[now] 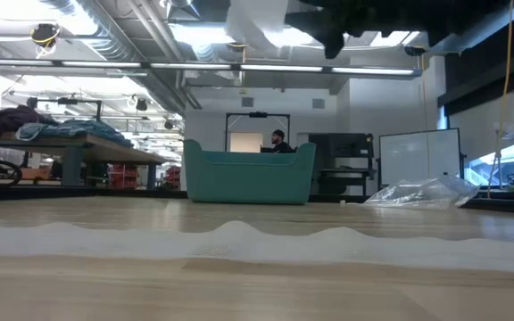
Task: Roll bandage
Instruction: Roll the top white bandage
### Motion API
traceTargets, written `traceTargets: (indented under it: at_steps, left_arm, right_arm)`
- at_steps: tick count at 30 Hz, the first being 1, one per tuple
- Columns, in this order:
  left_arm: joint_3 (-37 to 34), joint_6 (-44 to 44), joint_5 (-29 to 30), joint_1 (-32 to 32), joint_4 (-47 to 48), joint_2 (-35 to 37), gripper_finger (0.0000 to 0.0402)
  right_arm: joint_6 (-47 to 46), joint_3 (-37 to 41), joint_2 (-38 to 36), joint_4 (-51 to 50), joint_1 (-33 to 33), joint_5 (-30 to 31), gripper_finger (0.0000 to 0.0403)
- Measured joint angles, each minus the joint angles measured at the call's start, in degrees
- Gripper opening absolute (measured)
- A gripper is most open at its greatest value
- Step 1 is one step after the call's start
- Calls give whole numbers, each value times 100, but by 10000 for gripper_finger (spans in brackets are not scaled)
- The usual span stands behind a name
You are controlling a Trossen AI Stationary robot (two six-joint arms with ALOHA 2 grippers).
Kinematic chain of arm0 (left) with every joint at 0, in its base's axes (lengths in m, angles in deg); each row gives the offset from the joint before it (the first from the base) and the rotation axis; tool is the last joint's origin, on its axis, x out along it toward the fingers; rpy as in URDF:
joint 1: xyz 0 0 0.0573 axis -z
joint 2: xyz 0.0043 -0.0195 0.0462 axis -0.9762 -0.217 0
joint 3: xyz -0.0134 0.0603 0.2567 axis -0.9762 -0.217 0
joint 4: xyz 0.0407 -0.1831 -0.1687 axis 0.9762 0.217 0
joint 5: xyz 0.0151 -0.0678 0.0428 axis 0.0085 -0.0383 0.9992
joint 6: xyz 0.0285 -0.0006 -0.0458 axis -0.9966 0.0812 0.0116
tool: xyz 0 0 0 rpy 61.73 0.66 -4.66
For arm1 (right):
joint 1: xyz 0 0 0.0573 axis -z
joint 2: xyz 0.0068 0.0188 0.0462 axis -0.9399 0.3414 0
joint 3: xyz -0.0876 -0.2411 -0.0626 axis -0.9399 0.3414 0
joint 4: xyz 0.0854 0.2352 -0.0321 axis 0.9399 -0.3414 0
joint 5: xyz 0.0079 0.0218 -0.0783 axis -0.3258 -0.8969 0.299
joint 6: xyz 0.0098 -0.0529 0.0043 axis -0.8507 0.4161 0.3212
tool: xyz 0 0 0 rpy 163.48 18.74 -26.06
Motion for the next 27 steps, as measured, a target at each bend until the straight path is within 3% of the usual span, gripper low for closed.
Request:
traceTargets:
  at_steps: [6, 16, 19, 24, 27]
  left_arm:
    - [0, -18, 1, 8, -12, 0, 54]
    - [-2, 2, -180, 11, -86, -2, 54]
    - [-2, 24, -205, 11, -84, -30, 54]
    - [-2, 78, -525, 70, -162, -33, 54]
    - [-4, 27, -1275, 190, -549, -33, 54]
  right_arm:
    - [91, -27, 441, 1175, -205, -63, 225]
    - [655, -580, 1136, 1326, -475, 145, 215]
    - [781, -774, 1295, 1330, -483, 148, 171]
    - [1113, -779, 1294, 1279, -483, 147, 28]
    - [1127, -774, 1296, 1188, -483, 151, 18]
